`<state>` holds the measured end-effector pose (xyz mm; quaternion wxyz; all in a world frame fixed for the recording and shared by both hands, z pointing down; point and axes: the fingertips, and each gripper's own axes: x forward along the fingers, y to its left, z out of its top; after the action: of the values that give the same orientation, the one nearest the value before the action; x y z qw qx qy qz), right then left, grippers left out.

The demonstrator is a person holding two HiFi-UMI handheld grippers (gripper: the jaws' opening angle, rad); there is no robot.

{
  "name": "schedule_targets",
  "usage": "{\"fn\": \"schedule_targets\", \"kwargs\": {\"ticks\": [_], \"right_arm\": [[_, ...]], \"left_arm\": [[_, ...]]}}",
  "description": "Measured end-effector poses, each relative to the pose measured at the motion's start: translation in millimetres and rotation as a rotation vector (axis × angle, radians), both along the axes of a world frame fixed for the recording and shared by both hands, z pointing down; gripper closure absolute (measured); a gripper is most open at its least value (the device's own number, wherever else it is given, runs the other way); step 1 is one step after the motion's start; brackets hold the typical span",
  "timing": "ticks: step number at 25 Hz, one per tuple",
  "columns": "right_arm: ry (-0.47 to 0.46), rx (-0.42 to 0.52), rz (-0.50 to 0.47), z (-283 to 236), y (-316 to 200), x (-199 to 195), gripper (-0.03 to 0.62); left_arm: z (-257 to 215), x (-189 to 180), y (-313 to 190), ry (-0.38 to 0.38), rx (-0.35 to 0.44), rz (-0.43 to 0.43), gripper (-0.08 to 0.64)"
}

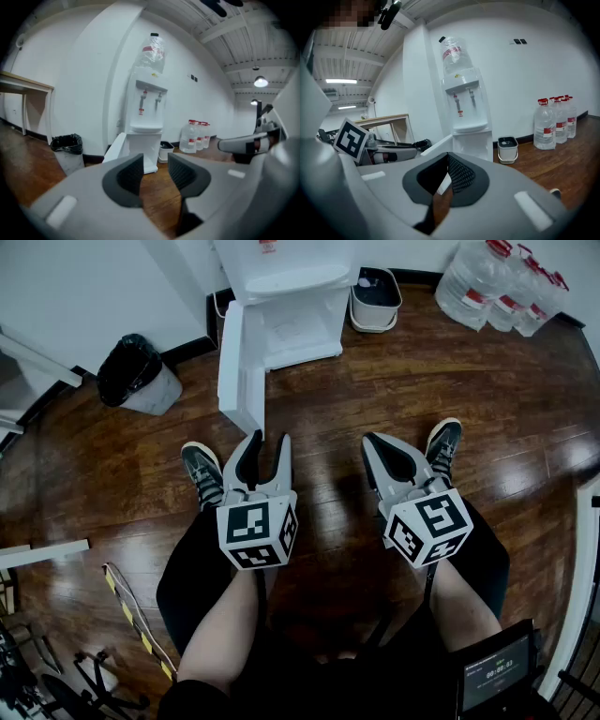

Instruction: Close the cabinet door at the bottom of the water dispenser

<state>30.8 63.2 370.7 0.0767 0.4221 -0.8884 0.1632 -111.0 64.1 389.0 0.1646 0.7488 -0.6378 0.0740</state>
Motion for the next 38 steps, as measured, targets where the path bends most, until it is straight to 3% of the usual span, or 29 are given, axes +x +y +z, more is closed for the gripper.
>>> {"fn": "schedule_targets", "kwargs": {"ticks": [6, 12, 17, 30, 38], "right_arm": [[0.009, -0.012, -0.002, -2, -10, -5, 0.588], [0.016, -0.021, -0.018, -3, -31, -14, 0.588], [0.005, -0.033, -0.022, -5, -49, -15, 0.588], [-0.018, -0.055, 0.008, -5, -84, -10, 0.588], [-0.022, -0.086, 0.016, 4, -96, -13, 0.588]], "left_arm": [[19, -32, -19, -0.024, -0.058, -0.09, 0.377], [64, -79, -34, -0.076, -0.175, -0.199, 0.333], [85, -99, -45, -0.047, -0.239, -0.268, 0.321], [100, -112, -77, -0.115, -0.288, -0.247, 0.307], [100, -112, -81, -0.081, -0.294, -0.242, 0.351]]}}
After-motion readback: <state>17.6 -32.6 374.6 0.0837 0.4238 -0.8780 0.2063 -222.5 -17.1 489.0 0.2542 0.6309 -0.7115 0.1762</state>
